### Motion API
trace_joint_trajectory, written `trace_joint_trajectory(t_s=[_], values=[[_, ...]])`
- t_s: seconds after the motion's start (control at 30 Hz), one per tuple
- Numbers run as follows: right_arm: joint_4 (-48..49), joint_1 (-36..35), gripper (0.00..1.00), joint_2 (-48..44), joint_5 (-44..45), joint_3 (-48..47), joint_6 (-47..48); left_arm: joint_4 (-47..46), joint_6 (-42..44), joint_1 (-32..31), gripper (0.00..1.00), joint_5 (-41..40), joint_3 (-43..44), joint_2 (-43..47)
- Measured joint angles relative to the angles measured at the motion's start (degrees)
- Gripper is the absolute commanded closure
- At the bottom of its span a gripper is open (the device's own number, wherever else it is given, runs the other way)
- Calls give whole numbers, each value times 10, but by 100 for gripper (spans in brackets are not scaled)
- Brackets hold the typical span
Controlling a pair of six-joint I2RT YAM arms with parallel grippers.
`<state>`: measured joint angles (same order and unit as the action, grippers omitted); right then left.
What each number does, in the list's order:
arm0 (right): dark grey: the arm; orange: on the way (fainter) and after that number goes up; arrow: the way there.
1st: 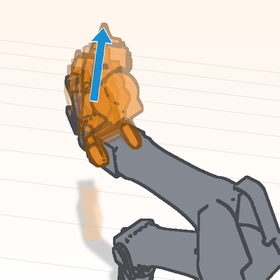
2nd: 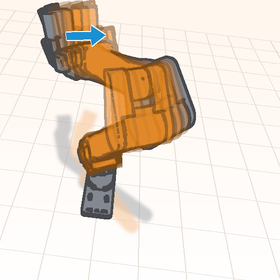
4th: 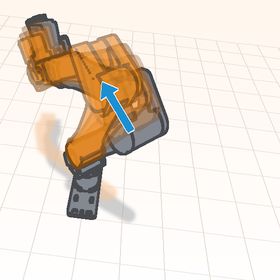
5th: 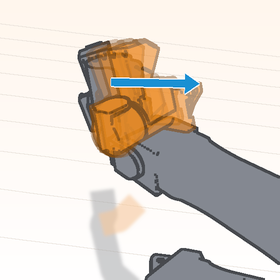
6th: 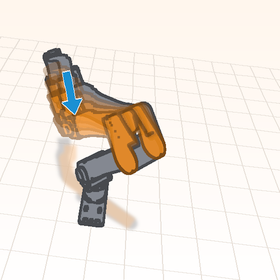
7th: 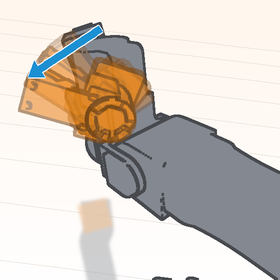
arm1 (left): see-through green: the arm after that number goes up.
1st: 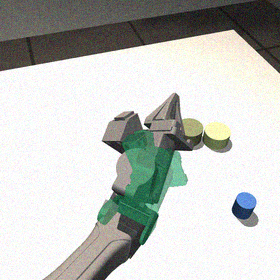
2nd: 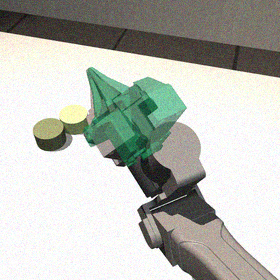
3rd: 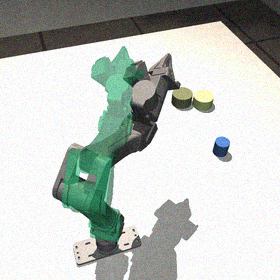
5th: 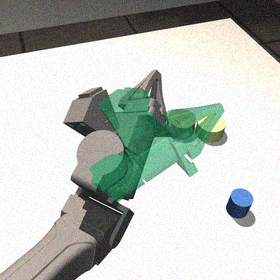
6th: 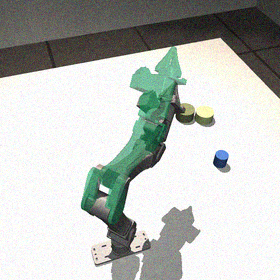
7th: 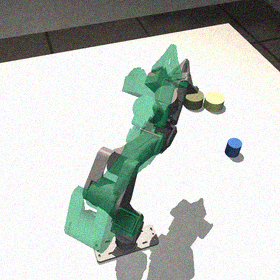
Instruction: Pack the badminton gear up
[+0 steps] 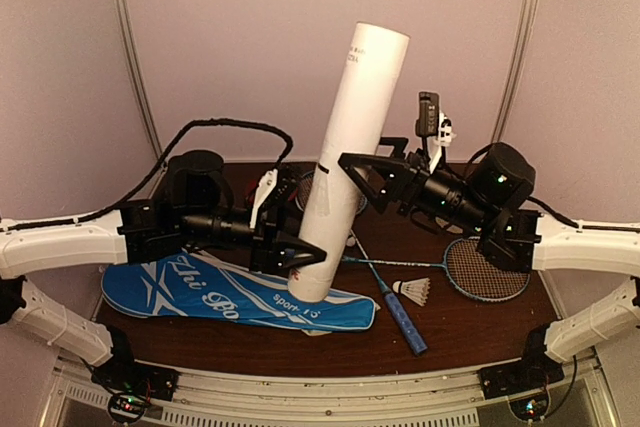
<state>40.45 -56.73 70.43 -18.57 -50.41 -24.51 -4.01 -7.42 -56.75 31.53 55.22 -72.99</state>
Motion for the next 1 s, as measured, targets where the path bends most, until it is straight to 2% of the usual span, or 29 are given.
trace_joint_trajectory(t_s=[0.17, 0.37, 0.53, 0.67, 0.7, 0.77, 0.87, 1.0], values=[[-78, 18, 0, -30, -15, -26, 34, 44, 17, 0, 57, 8, -28, 23], [-146, 25, 5, -55, -33, -49, 60, 81, 28, 0, 58, 35, -36, 25], [-179, 25, 18, -60, -49, -64, 73, 90, 31, 0, 59, 57, -36, 20], [-192, 26, 35, -62, -56, -66, 72, 91, 35, 0, 55, 66, -36, 16], [-193, 26, 39, -62, -57, -66, 70, 92, 38, 0, 53, 65, -36, 15], [-193, 25, 43, -62, -60, -66, 63, 92, 46, 0, 42, 63, -36, 15], [-192, 25, 45, -62, -61, -66, 63, 91, 47, 0, 22, 60, -36, 15], [-191, 26, 45, -62, -61, -62, 68, 81, 37, 0, 3, 49, -37, 22]])
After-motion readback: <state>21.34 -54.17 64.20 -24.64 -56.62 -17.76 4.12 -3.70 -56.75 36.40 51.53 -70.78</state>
